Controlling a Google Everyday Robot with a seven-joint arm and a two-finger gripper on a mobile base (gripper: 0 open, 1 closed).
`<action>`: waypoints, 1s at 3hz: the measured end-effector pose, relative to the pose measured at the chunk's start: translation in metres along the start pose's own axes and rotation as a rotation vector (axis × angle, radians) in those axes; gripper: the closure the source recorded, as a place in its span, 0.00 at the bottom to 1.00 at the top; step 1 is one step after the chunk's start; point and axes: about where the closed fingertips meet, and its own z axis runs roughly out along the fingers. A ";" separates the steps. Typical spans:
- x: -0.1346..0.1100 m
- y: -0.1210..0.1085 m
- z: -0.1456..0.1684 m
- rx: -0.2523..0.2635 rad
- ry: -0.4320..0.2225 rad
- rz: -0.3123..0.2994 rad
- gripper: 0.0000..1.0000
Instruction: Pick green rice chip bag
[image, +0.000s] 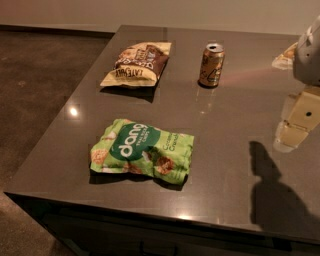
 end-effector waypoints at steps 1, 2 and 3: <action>0.000 0.000 0.000 0.000 0.000 -0.001 0.00; -0.034 0.008 0.004 -0.042 -0.044 -0.068 0.00; -0.070 0.019 0.012 -0.083 -0.089 -0.141 0.00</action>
Offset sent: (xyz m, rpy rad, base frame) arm -0.0002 0.0463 -0.0004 0.0440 0.0600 0.1214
